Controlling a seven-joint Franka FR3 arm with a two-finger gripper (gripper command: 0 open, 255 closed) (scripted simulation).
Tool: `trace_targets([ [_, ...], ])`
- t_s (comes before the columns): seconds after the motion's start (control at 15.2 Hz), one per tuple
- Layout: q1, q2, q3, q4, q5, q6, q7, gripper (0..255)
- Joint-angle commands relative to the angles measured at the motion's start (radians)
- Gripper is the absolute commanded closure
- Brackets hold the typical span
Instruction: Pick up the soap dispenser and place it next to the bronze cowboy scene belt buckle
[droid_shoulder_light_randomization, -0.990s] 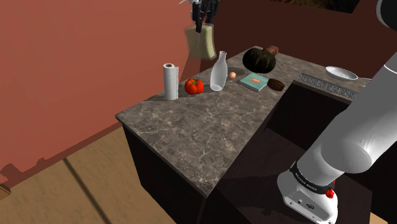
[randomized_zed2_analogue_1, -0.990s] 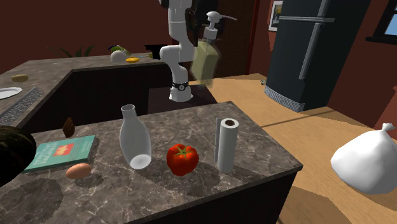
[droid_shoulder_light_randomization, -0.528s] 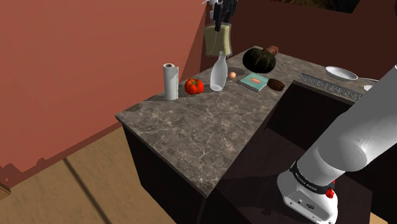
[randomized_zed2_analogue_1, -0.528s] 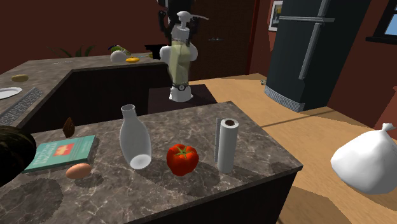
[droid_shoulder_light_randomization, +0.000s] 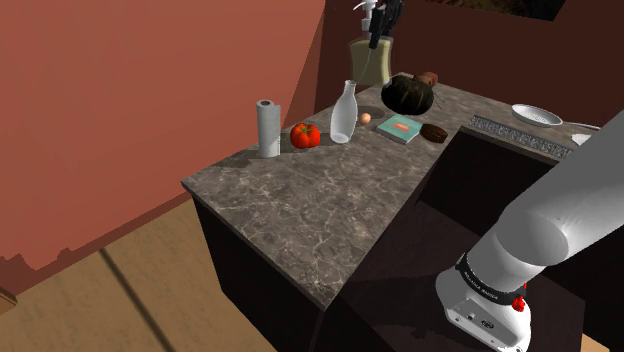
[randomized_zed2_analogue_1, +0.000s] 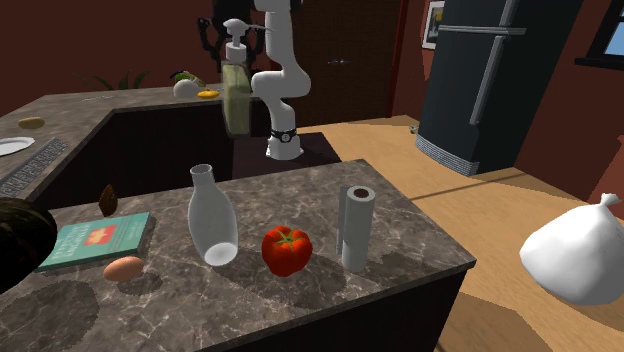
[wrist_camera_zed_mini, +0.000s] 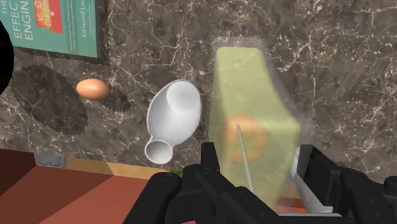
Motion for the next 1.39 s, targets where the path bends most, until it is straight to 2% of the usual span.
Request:
trace_targets([
  [0.0, -0.020, 0.002, -0.027, 0.006, 0.006, -0.001, -0.049, 255],
  [0.59, -0.117, 0.062, -0.151, 0.076, 0.046, -0.007, -0.275, 255],
  [0.99, -0.191, 0.154, -0.230, 0.184, 0.097, -0.030, -0.430, 255],
  [1.06, -0.216, 0.190, -0.252, 0.228, 0.118, -0.041, -0.476, 255],
  [1.32, -0.214, 0.174, -0.249, 0.154, 0.112, 0.018, -0.475, 255],
])
